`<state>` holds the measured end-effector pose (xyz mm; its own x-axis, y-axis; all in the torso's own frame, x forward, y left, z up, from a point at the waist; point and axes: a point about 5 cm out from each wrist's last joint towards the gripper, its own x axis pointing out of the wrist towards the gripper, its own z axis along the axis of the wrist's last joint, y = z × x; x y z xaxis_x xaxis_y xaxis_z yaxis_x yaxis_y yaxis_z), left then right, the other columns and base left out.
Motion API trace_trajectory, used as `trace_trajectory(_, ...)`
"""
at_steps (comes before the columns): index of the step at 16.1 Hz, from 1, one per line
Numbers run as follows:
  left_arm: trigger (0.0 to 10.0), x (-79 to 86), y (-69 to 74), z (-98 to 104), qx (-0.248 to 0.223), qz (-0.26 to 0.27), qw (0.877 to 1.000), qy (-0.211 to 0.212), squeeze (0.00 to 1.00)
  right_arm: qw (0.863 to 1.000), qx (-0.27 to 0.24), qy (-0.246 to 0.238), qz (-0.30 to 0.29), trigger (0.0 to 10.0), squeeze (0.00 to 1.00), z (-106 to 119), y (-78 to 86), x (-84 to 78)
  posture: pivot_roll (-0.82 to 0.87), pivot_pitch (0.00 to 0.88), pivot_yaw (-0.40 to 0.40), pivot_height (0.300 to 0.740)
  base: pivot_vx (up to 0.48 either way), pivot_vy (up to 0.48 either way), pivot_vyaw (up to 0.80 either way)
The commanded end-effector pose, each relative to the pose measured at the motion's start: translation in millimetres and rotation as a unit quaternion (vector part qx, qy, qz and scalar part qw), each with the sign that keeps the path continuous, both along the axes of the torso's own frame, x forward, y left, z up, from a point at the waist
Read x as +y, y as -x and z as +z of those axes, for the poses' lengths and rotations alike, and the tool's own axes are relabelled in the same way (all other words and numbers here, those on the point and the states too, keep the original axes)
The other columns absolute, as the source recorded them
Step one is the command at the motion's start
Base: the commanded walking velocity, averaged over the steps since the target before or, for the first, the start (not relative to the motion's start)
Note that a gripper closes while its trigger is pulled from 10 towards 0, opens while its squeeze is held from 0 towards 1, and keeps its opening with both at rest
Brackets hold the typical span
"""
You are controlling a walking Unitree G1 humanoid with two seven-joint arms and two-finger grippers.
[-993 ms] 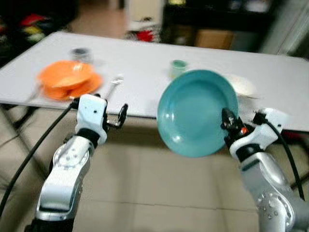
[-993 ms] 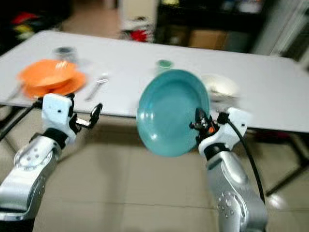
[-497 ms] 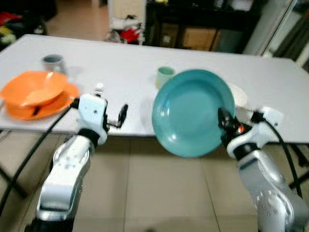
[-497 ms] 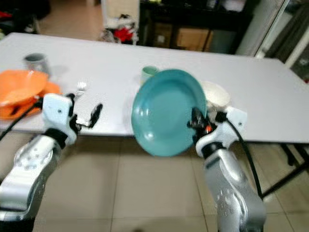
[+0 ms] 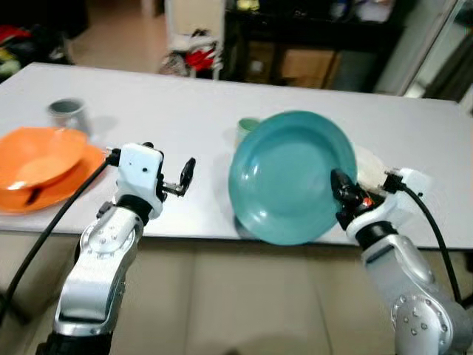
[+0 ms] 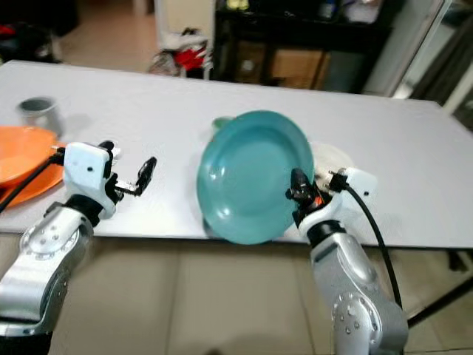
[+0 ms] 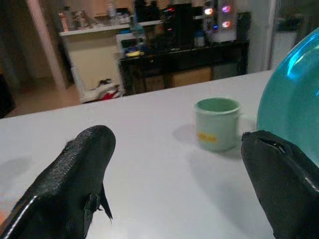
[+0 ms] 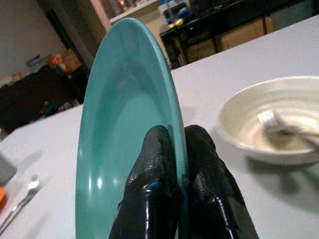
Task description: Setting the table
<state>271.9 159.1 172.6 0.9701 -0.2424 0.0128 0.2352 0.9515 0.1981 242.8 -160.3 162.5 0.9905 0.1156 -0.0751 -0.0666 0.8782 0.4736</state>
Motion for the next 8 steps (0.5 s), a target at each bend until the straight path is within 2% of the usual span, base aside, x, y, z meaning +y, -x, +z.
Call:
trace_trajectory(1, 10.0, -9.4, -0.6, 1, -0.002, -0.018, 1.000, 0.003, 0.02, 1.000, -0.003, -0.011, -0.006, 10.0, 0.00, 3, 1.1, -6.8, 0.06, 0.000, -0.060, 0.740, 0.311, 0.000, 0.00)
trace_trajectory(4, 10.0, -13.0, 2.2, -4, 0.019, -0.053, 0.998, -0.014, 0.00, 0.994, 0.038, -0.091, 0.046, 10.0, 0.00, -8, 5.9, 1.2, 0.06, 0.000, -0.057, 0.740, 0.000, 0.000, 0.00)
trace_trajectory(6, 10.0, -12.2, 2.4, -4, 0.021, -0.065, 0.997, -0.021, 0.00, 0.989, 0.055, -0.129, 0.047, 10.0, 0.00, -13, 7.3, 1.7, 0.06, 0.000, -0.057, 0.740, 0.000, 0.000, 0.00)
trace_trajectory(8, 10.0, -13.2, 2.6, -3, 0.029, -0.101, 0.994, -0.022, 0.00, 0.982, 0.074, -0.167, 0.050, 10.0, 0.00, -18, 5.8, 2.0, 0.06, 0.000, -0.056, 0.740, 0.000, 0.000, 0.00)
